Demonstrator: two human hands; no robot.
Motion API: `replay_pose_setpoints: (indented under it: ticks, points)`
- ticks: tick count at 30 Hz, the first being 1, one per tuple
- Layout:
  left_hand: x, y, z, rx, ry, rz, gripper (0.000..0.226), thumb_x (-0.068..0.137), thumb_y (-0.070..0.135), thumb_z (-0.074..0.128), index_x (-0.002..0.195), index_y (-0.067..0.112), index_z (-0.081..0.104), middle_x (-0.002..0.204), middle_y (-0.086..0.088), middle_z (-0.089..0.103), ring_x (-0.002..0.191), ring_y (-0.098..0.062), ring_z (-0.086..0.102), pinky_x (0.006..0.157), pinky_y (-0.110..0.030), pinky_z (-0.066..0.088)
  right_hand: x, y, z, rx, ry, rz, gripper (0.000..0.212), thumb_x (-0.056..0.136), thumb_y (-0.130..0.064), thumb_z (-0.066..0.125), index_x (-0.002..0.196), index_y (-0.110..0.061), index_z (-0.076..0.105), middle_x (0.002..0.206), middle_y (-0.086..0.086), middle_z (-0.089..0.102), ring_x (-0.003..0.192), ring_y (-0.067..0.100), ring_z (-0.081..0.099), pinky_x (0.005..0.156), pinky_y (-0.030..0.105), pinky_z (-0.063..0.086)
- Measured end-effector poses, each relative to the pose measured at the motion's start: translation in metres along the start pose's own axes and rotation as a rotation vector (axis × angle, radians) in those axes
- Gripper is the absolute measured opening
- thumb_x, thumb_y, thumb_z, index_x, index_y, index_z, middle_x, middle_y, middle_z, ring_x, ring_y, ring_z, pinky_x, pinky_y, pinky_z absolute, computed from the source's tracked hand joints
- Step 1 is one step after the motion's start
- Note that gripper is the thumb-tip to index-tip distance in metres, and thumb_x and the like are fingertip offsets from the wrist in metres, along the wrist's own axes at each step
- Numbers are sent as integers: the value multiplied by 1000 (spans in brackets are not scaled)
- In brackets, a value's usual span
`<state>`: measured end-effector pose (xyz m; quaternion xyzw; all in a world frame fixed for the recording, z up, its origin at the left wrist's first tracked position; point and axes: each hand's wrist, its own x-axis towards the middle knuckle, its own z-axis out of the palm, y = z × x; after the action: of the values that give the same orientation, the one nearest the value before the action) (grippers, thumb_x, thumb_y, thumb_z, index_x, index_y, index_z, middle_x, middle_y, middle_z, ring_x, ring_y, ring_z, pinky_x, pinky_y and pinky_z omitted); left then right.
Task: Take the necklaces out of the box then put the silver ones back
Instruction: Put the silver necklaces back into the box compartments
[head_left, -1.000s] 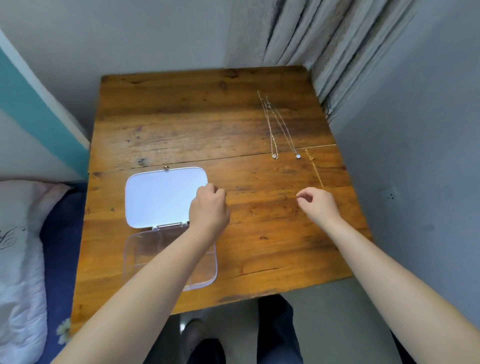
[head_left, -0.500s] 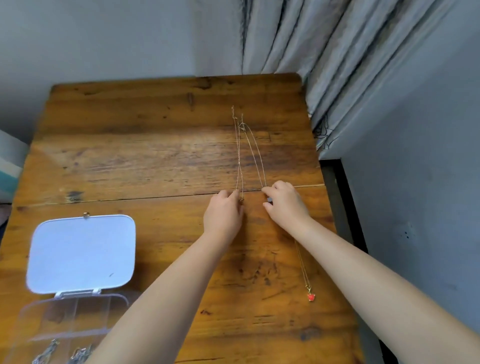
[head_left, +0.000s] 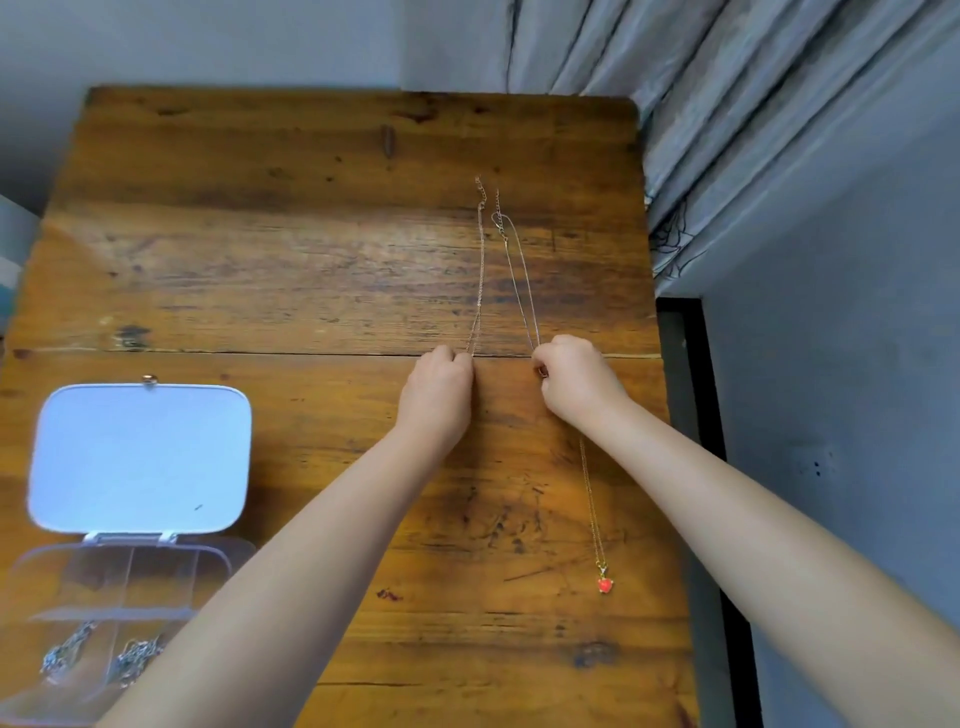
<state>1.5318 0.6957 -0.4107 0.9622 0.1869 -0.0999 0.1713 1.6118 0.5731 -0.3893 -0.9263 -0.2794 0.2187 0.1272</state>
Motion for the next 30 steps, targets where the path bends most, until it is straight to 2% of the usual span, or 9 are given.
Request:
replay_pose_setpoints:
  ticks: [3,7,11,15,18,20,23,26,30]
  points:
    - [-6,-10,-3,-23,-40,10,16,85,-3,45,97,-3,56,99,-20,53,92,-35,51,65,-37,38,-2,2,-2,17,-10,47,25,80,8,47,94,-2,65,103,17,63,100,33,55,86,40,49]
    - [-20,-15,-14,25,-83,-21,16,81,-8,44,95,-4,51,101,-21,49,91,-37,49,63,-37,34,-7,-2,-5,165,77,92,26,87,0,47,109,-4,60,116,17,59,106,32,53,89,35,45]
    - [-45,-27,-36,-85,13,-91,26,81,-12,46,104,-3,52,107,-20,43,80,-33,49,66,-41,44,-19,-16,-20,383,201,93,27,90,-3,43,112,-1,58,115,21,58,100,31,57,89,32,47]
    - [-85,-40,-79,-335,317,-8,23,80,-16,49,95,-8,65,88,-16,42,84,-35,54,71,-31,44,-50,-48,-34,781,302,162,22,90,-7,45,101,-4,63,76,3,64,60,9,56,58,17,49]
    - [-117,-53,-112,-463,412,0,16,83,-13,53,89,-6,66,92,-22,53,80,-29,57,71,-33,52,-76,-80,-37,1020,311,148,19,91,-4,44,95,-5,63,70,-3,58,58,6,54,49,12,49]
    - [-136,-63,-132,-646,403,-48,15,88,-7,49,89,-2,63,92,-13,57,75,-17,62,66,-30,57,-93,-103,-41,1159,319,106,20,91,-2,43,86,-10,61,71,-1,58,55,4,55,45,10,47]
    - [-168,-84,-152,-978,348,-134,25,94,-2,40,82,13,56,83,1,59,61,5,64,57,-13,55,-121,-137,-44,1308,273,5,29,91,1,43,75,-17,59,70,2,58,48,-1,55,45,11,47]
    - [-207,-113,-160,-1073,318,-164,34,95,-1,37,75,24,50,79,2,59,53,7,62,49,-9,48,-153,-171,-35,1311,190,-93,32,90,3,44,73,-20,60,68,2,60,54,-1,59,51,12,49]
    - [-253,-157,-172,-1148,201,-89,34,95,-2,36,77,23,50,74,-1,56,54,5,61,47,-9,49,-194,-221,-5,1175,185,-142,34,87,4,48,72,-23,62,69,-2,63,63,-4,61,64,10,48]
